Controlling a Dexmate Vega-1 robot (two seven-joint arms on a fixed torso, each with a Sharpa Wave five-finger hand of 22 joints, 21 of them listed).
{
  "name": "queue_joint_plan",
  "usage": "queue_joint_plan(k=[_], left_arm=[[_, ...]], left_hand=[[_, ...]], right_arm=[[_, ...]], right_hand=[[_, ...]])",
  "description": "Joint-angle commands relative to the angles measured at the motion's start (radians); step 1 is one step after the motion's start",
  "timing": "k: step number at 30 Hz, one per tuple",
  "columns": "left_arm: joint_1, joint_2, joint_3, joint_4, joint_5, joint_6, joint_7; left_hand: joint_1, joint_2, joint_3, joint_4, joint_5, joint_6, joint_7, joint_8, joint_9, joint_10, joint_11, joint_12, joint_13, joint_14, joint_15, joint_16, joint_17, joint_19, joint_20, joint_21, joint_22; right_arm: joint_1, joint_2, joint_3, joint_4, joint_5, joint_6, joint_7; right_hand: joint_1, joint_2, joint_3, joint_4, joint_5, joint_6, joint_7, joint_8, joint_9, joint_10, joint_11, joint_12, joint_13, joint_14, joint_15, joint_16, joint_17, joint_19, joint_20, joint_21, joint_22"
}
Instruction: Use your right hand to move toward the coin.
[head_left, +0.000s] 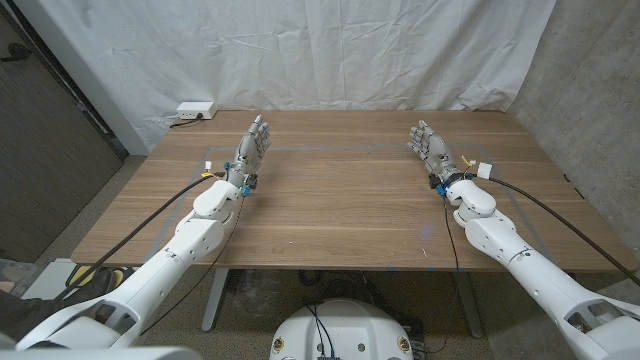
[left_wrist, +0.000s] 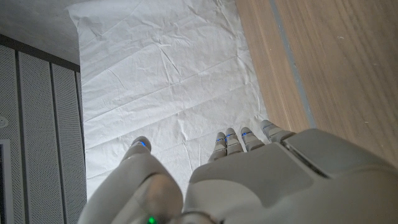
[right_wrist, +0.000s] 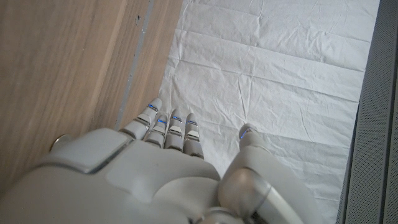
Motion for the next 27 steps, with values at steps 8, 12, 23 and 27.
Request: queue_joint_plan(k=[8,12,23,27], left_arm=[[0.025,0.03,-0.003,-0.085,0.015,0.035,0.032],[0.015,0.029,-0.001,-0.081,0.012,0.043,0.026],[-0.006,0.024,0.007,-0.063,0.016,0.046,0.011],[-0.009,0.026,0.01,-0.062,0.019,0.049,0.01]], left_hand=[[0.011,0.002,0.004,-0.002,0.006,0.002,0.0,0.005,0.005,0.0,-0.001,0.005,0.002,0.001,-0.003,0.004,0.006,0.002,-0.09,0.006,0.005],[0.013,0.003,0.003,-0.002,0.006,0.004,0.0,0.005,0.005,0.005,0.002,0.006,0.002,0.003,-0.002,0.004,0.006,0.003,-0.087,0.006,0.005],[0.019,0.007,0.001,-0.005,0.007,0.026,0.015,0.008,0.005,0.023,0.009,0.009,0.002,0.021,0.006,0.005,0.005,0.019,-0.082,0.006,0.005],[0.021,0.009,0.001,-0.006,0.007,0.028,0.014,0.008,0.005,0.024,0.009,0.009,0.002,0.023,0.006,0.005,0.005,0.021,-0.081,0.006,0.005]], right_arm=[[-0.03,-0.017,0.015,-0.039,0.012,0.003,-0.002],[-0.036,-0.017,0.018,-0.042,0.012,0.012,-0.003],[-0.035,-0.022,0.02,-0.055,-0.006,0.028,-0.011],[-0.027,-0.019,0.017,-0.051,-0.01,0.031,-0.009]], right_hand=[[0.015,0.001,0.008,-0.008,0.006,0.015,0.001,0.007,0.005,0.023,-0.014,0.01,0.001,0.024,-0.011,0.006,0.0,0.023,-0.007,0.003,0.002],[0.015,0.002,0.008,-0.008,0.006,0.015,0.002,0.007,0.005,0.024,-0.016,0.01,0.001,0.026,-0.01,0.007,0.001,0.024,-0.007,0.002,0.002],[0.02,0.004,0.009,-0.011,0.006,0.017,-0.001,0.007,0.005,0.027,-0.017,0.011,0.001,0.029,-0.011,0.006,0.0,0.027,-0.008,0.0,0.002],[0.02,0.005,0.009,-0.011,0.006,0.021,-0.001,0.008,0.005,0.03,-0.018,0.012,0.001,0.031,-0.011,0.006,0.0,0.028,-0.009,-0.001,0.002]])
